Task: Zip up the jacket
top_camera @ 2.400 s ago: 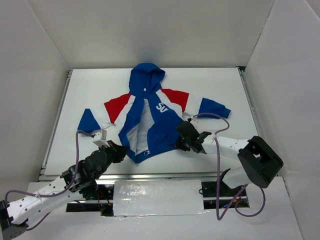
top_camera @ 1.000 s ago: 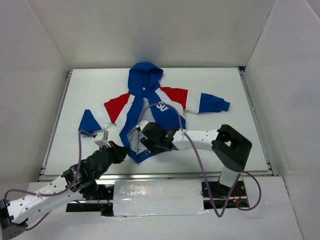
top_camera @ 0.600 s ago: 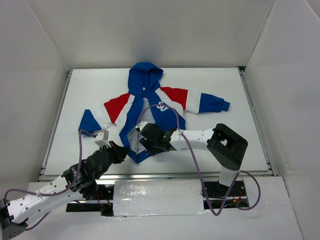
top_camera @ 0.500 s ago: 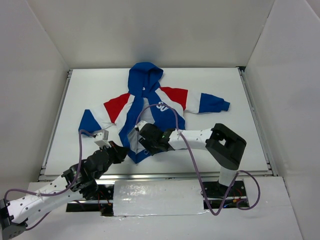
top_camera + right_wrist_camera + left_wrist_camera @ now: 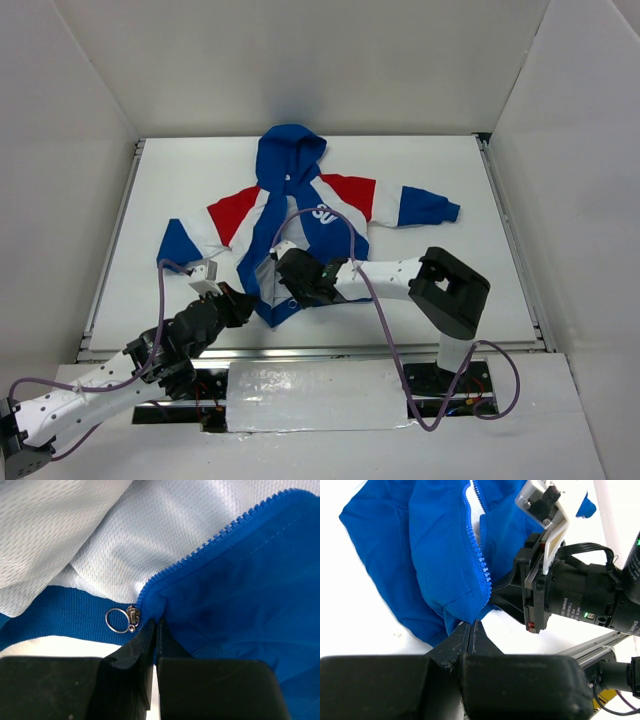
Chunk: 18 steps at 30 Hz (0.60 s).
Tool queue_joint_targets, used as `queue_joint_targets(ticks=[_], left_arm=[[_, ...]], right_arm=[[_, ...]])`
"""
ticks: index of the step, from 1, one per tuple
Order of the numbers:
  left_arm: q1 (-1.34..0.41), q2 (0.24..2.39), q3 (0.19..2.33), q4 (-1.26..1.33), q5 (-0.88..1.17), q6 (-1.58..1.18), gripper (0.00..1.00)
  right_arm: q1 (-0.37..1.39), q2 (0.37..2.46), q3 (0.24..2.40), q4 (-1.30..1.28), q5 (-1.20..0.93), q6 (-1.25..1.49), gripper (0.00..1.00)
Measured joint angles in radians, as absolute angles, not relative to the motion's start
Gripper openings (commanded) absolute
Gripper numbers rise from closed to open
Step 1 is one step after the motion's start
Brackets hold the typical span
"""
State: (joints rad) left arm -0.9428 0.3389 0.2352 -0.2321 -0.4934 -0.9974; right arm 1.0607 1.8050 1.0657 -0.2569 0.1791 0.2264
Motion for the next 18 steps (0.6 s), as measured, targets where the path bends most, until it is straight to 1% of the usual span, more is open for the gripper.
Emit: queue_joint_targets(ticks=[1,6,12,15,18], left_arm=[[-0.943,0.339,0.234,-0.232,-0.493,-0.997,0.00],[-0.943,0.339,0.230,-0.232,-0.493,-0.998,0.00],[-0.943,0.339,0.226,-0.232,-0.493,-0.998,0.00],[-0.943,0.339,0.226,-0.232,-0.493,-0.998,0.00],[-0.943,0.342,0.226,-0.231,-0.493,-0.998,0.00]], right_arm=[[1.061,1.803,1.066,-0.260,0.183,0.241,0.00],[1.061,1.774,1.060,-0.277,0.196,0.325,0.00],[1.061,1.633,1.040,-0.279,0.199,0.406,0.01],[1.061,1.574,1.034,-0.277,0.199,0.426,0.04],[1.061,1.530,1.026,-0.274,0.197,0.438,0.10]])
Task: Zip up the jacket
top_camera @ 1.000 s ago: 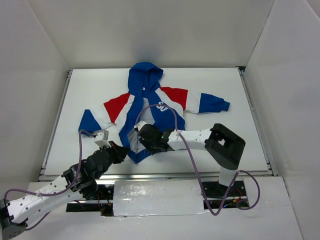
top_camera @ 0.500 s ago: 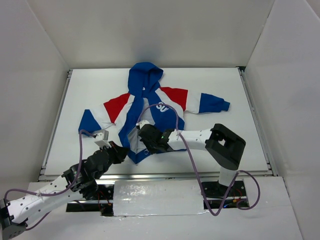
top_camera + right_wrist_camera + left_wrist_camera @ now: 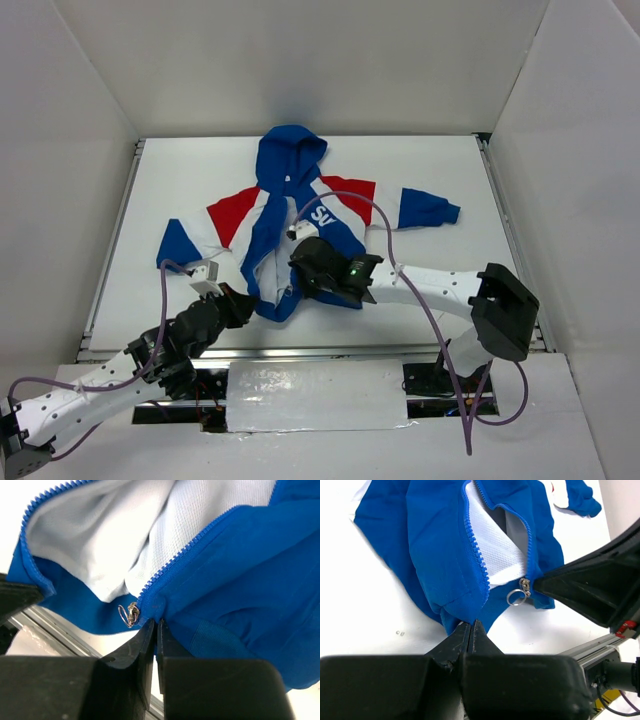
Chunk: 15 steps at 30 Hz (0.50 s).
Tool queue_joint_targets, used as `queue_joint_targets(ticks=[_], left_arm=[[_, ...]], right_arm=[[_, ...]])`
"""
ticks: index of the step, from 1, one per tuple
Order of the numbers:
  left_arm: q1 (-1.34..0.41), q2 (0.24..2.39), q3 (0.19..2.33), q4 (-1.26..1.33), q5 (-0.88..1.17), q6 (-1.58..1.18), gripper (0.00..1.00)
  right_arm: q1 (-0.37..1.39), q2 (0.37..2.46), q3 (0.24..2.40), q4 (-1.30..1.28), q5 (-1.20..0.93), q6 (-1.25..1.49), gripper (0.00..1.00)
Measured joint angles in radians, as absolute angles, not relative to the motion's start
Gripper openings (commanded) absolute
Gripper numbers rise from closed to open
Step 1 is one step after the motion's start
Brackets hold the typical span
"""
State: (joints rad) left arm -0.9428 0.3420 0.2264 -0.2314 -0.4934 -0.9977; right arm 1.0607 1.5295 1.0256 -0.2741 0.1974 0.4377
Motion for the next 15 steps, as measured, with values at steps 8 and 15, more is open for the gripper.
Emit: queue_joint_targets(ticks=[8,15], left_arm=[[-0.943,0.358,0.226,-0.229,-0.493,-0.998,0.00],[-0.943,0.367,0.226,-0.224,-0.493,-0.997,0.00]], right_arm=[[1.061,1.515,0.936,-0.269,0.173,0.456,0.12],[1.061,1.515,0.895,-0.236,0.135,0.476,0.19]])
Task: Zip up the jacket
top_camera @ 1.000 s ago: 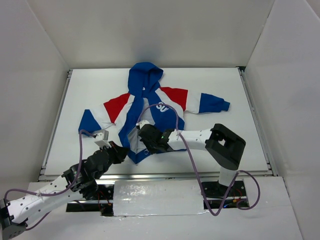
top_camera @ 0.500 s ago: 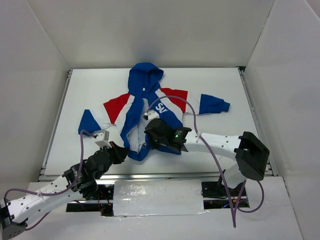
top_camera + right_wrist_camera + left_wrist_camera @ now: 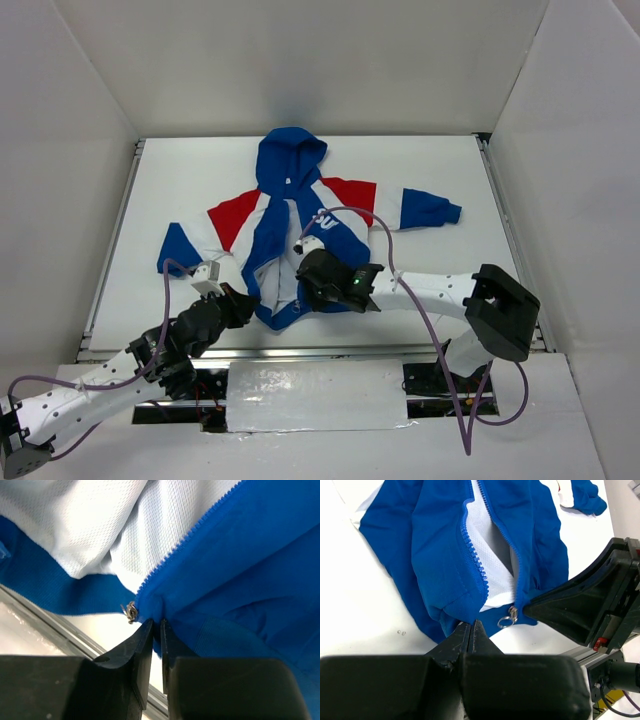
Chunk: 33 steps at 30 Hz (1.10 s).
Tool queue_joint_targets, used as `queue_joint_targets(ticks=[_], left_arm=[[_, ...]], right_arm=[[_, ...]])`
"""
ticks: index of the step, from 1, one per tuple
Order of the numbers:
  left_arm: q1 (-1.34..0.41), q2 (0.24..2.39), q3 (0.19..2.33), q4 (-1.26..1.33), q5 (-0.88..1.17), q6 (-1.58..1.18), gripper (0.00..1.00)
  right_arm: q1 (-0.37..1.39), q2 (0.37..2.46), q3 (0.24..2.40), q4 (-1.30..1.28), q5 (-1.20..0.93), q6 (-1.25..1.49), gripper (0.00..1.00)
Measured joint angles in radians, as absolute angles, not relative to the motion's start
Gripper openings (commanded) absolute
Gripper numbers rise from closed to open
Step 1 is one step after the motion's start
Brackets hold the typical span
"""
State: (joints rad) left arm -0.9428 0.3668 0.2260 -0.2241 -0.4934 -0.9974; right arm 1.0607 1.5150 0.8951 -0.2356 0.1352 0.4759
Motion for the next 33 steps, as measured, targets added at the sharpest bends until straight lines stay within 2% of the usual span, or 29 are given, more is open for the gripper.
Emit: queue_joint_targets(ticks=[7,12,13,21,29,33], left_arm=[[-0.943,0.367,0.226,-0.224,-0.493,-0.997,0.00],[-0.943,0.374,0.226,-0.223,-0.493,-0.997,0.00],[-0.943,0.376,0.226,-0.221,-0.493,-0.997,0.00],[-0.943,0.390,0.226,-0.208,-0.494,-0.996,0.00],[-0.943,0.391,0.226,-0.208,-0.494,-0.994,0.00],[-0.943,0.400,0.226,-0.201,-0.495,-0.994,0.00]], right_arm=[[1.061,1.515,0.875,-0.221,0.096,0.484,0.18],[1.061,1.515,0.874,-0.216,0.085,0.487,0.01],[1.061,1.515,0.874,-0.216,0.084,0.487,0.00],[1.061,1.502,0.859,-0.214,0.065,0.516,0.00],[1.093,1.356,0.717,-0.220,0.011,0.597,0.00],[1.105,1.351,0.655,-0.217,-0.023,0.638,0.00]])
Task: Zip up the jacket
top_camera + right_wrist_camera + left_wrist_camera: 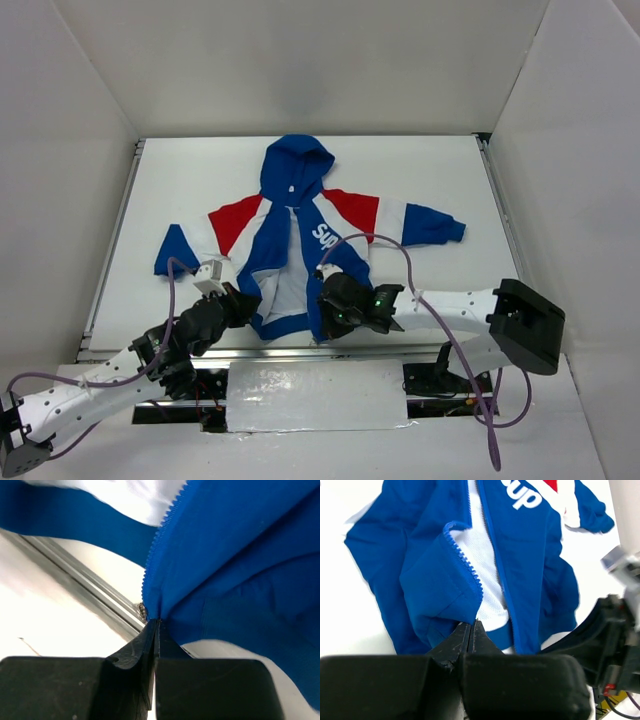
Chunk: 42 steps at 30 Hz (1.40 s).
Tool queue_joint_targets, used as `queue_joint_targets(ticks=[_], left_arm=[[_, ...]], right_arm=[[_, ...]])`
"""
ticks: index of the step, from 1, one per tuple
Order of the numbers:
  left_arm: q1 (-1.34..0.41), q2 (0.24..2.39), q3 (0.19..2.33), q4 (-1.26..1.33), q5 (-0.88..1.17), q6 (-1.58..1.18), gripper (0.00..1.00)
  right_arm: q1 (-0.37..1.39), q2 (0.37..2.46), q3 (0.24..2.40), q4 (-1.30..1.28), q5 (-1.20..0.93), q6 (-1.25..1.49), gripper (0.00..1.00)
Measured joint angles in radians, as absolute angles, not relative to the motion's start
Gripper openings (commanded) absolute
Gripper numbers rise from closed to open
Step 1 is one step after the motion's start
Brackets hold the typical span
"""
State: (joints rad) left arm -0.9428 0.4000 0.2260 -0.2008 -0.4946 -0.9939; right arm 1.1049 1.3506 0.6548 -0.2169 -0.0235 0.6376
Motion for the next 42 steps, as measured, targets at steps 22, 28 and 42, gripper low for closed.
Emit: queue_joint_targets(ticks=[22,28,42], left_arm=[[-0.776,0.737,0.409,-0.123,-0.507,-0.887,0.00],[-0.572,0.905,0.450,-0.011,-0.341,-0.809,0.00],[-0.565,0.715,0.313,0.051,-0.158,-0.766,0.00]], right_arm=[[1.000,1.784,1.026,-0.282,0.080,0.643,0.00],[0.978,1.782,1.025,-0.282,0.086,0.604,0.00],[1.078,1.608,0.815,-0.223,-0.070,0.535,0.28]])
